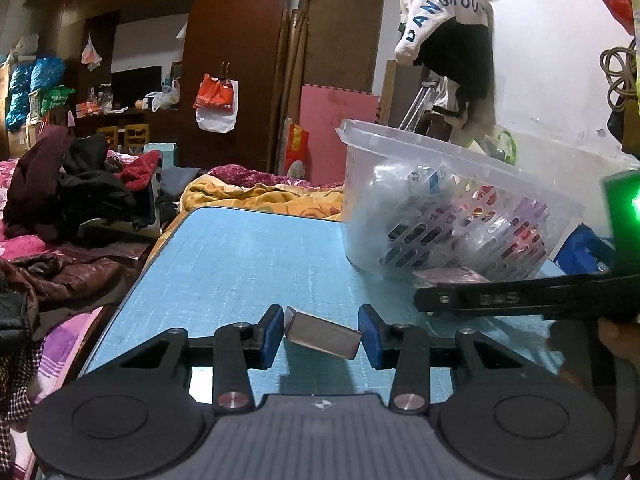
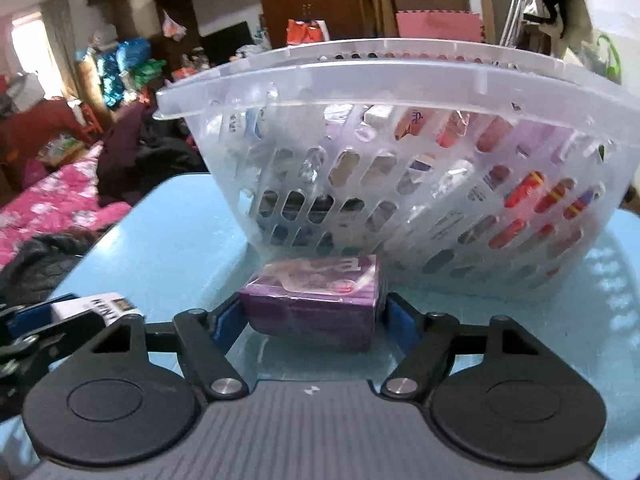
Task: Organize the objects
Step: 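Grasp the KENT cigarette pack left while right grasps the purple box, then lower both boxes into the white basket and open both grippers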
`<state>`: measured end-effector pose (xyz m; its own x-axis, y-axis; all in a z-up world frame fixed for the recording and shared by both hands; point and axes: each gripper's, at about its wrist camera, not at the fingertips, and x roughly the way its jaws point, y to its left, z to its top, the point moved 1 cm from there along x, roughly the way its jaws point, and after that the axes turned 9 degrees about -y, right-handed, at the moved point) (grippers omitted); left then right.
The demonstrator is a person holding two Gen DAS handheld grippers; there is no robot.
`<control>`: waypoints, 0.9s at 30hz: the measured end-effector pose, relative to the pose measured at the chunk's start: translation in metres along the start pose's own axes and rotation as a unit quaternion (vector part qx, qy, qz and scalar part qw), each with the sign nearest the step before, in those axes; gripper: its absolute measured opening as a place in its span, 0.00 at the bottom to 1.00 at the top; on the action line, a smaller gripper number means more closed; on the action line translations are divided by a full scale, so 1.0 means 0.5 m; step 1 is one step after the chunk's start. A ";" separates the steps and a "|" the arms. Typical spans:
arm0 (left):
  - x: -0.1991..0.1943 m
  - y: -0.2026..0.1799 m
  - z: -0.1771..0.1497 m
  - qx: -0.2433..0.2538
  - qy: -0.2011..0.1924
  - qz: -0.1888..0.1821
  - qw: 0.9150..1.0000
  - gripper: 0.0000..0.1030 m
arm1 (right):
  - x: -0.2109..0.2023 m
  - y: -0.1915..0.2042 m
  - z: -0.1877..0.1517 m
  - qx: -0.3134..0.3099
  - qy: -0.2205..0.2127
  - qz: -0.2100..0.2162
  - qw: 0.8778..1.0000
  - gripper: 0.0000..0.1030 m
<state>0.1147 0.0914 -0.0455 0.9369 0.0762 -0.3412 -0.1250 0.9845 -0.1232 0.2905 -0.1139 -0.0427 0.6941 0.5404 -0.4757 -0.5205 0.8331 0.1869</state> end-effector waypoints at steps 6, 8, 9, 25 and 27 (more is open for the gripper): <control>0.022 -0.005 -0.010 0.016 0.029 0.008 0.999 0.44 | -0.056 -0.039 -0.016 -0.008 -0.009 0.018 1.000 0.74; 0.032 -0.009 -0.010 0.026 0.041 0.014 0.999 0.44 | -0.076 -0.056 -0.019 -0.003 -0.015 0.024 1.000 0.74; 0.040 -0.012 -0.011 0.031 0.051 0.016 0.998 0.44 | -0.088 -0.065 -0.020 -0.005 -0.019 0.026 0.999 0.74; -0.075 -0.040 0.061 -0.002 -0.062 -0.043 0.997 0.41 | -0.326 -0.123 0.041 -0.027 -0.169 0.054 0.984 0.74; -0.095 -0.062 0.103 0.007 -0.085 -0.057 0.995 0.41 | -0.350 -0.119 0.072 -0.039 -0.195 0.053 0.979 0.74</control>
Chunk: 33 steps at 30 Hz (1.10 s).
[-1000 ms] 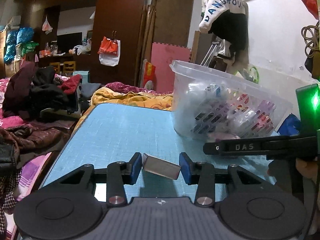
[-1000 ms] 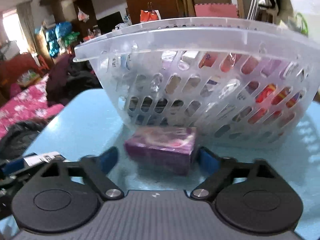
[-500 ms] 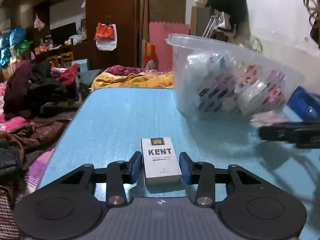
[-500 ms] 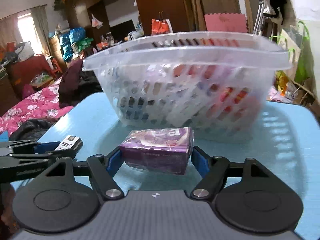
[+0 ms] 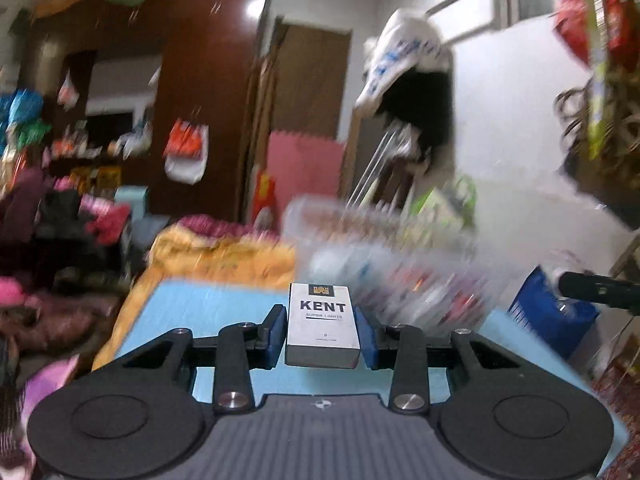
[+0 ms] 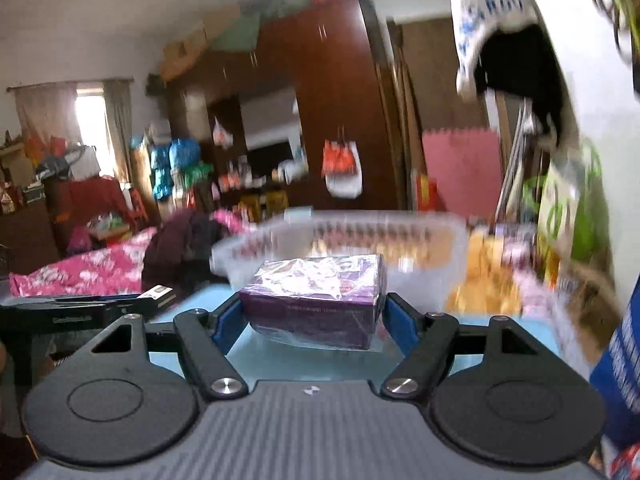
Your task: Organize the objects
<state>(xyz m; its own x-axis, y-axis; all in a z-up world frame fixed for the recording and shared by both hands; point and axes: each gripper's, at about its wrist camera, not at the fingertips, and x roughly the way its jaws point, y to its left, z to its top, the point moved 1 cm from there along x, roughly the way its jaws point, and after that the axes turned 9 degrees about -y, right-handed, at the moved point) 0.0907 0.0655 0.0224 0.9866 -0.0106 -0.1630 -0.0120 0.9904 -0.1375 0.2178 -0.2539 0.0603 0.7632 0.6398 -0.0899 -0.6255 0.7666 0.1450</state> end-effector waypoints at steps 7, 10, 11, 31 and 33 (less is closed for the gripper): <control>0.138 -0.089 0.157 0.006 0.003 -0.027 1.000 0.41 | 0.139 -0.007 0.099 -0.038 -0.010 0.001 0.999 0.74; 0.231 -0.111 0.170 -0.004 0.029 -0.036 0.999 0.42 | 0.204 -0.016 0.095 -0.055 -0.008 -0.009 0.998 0.79; 0.262 -0.116 0.166 -0.005 0.037 -0.035 0.999 0.49 | 0.227 -0.017 0.090 -0.071 -0.008 -0.005 0.997 0.85; 0.171 -0.108 0.081 0.058 0.035 -0.012 0.998 1.00 | 0.092 -0.045 0.023 -0.081 0.051 -0.112 0.989 1.00; 0.168 -0.119 0.082 0.070 0.031 0.003 0.997 1.00 | 0.091 -0.041 0.021 -0.086 0.059 -0.107 0.989 1.00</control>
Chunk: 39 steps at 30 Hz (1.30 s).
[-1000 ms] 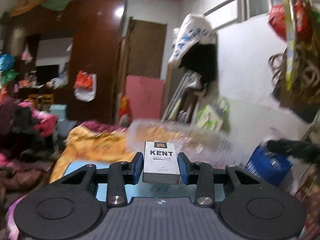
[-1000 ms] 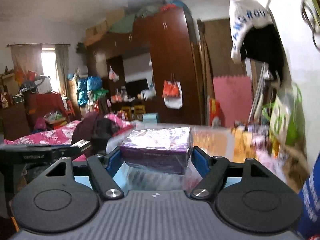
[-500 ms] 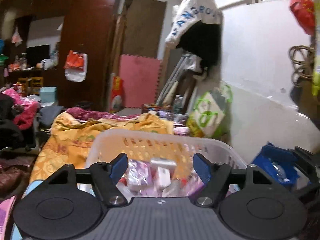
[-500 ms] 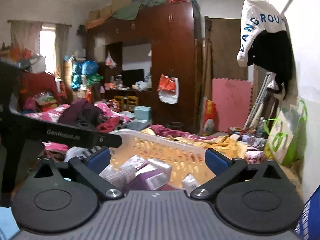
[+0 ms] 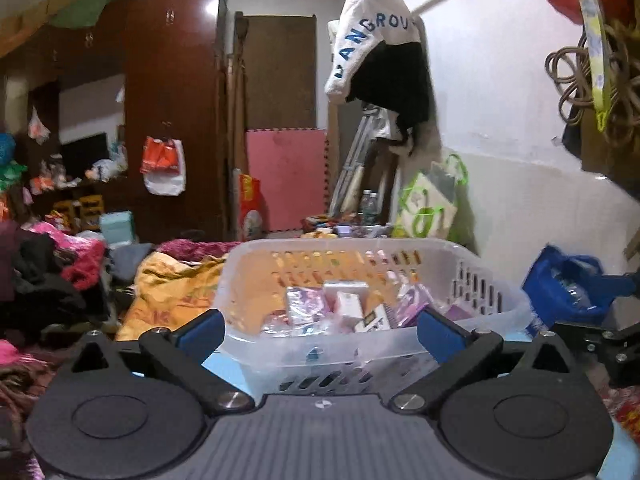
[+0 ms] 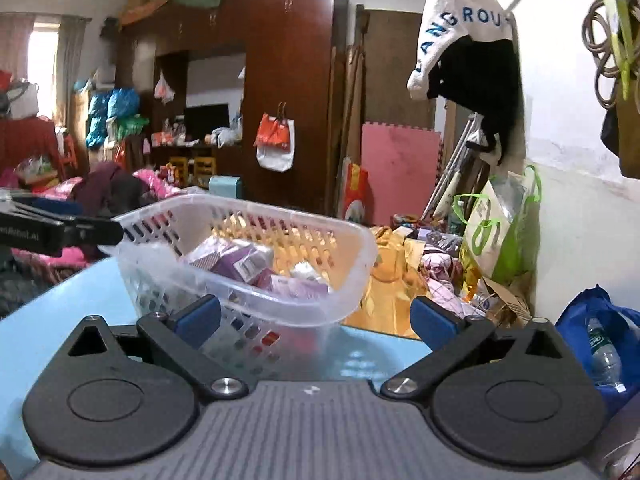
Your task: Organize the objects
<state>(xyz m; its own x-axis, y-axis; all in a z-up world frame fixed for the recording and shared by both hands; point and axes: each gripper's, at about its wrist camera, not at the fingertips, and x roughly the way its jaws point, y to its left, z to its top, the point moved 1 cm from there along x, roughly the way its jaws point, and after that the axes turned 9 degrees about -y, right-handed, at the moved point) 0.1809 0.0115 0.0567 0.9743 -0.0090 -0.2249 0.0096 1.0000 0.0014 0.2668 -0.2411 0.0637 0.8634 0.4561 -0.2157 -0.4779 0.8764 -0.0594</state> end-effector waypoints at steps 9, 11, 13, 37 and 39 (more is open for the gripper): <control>-0.022 -0.013 -0.006 0.020 0.000 0.004 1.000 1.00 | -0.005 0.017 -0.010 -0.006 -0.014 0.016 1.000 1.00; -0.025 -0.013 -0.007 0.023 -0.001 0.005 1.000 1.00 | -0.007 0.014 -0.013 -0.003 -0.018 0.017 1.000 1.00; -0.023 -0.015 -0.007 0.026 0.001 0.008 1.000 1.00 | -0.008 0.015 -0.012 -0.003 -0.018 0.020 1.000 1.00; -0.025 -0.026 -0.026 0.029 0.008 -0.008 1.000 1.00 | -0.016 -0.019 -0.012 0.037 -0.031 0.018 0.999 1.00; -0.023 -0.028 -0.028 0.030 0.008 -0.007 0.999 1.00 | -0.015 -0.019 -0.015 0.041 -0.030 0.019 0.999 1.00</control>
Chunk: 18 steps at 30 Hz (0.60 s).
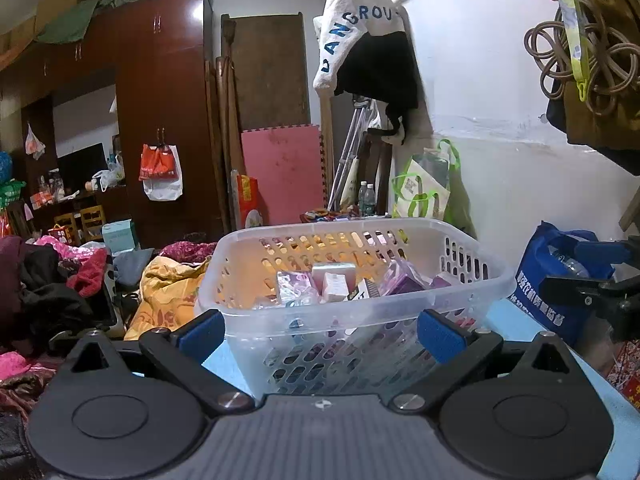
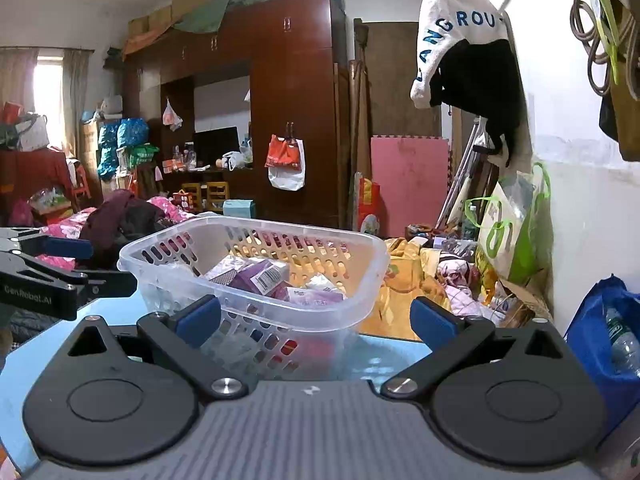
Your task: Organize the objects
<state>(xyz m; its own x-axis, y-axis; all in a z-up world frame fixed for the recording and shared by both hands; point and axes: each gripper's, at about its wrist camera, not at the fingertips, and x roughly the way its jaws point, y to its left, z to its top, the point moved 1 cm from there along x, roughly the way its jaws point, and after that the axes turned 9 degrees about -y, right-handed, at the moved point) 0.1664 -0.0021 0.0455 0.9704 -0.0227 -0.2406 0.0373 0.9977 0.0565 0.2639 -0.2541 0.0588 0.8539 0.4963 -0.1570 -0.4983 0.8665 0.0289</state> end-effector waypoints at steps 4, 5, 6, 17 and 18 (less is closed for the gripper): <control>0.004 0.001 0.000 -0.003 0.005 -0.002 1.000 1.00 | 0.001 -0.005 0.000 0.004 0.003 -0.001 1.000 1.00; 0.004 0.002 0.001 -0.005 0.005 -0.002 1.000 1.00 | 0.000 -0.006 0.002 0.006 0.002 -0.001 1.000 1.00; 0.005 0.002 0.001 -0.007 0.006 -0.003 1.000 1.00 | -0.002 -0.008 0.003 0.009 0.001 -0.002 1.000 1.00; 0.029 0.006 0.016 -0.026 0.026 -0.019 0.999 1.00 | 0.026 0.000 0.015 0.003 0.022 0.000 1.000 1.00; 0.032 0.006 0.018 -0.026 0.029 -0.021 0.999 1.00 | 0.034 0.002 0.017 0.002 0.030 0.001 1.000 1.00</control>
<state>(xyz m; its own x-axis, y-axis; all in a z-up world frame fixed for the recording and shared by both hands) 0.1840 -0.0002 0.0506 0.9527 -0.0632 -0.2972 0.0648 0.9979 -0.0045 0.2794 -0.2443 0.0643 0.8423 0.4936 -0.2165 -0.4991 0.8659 0.0329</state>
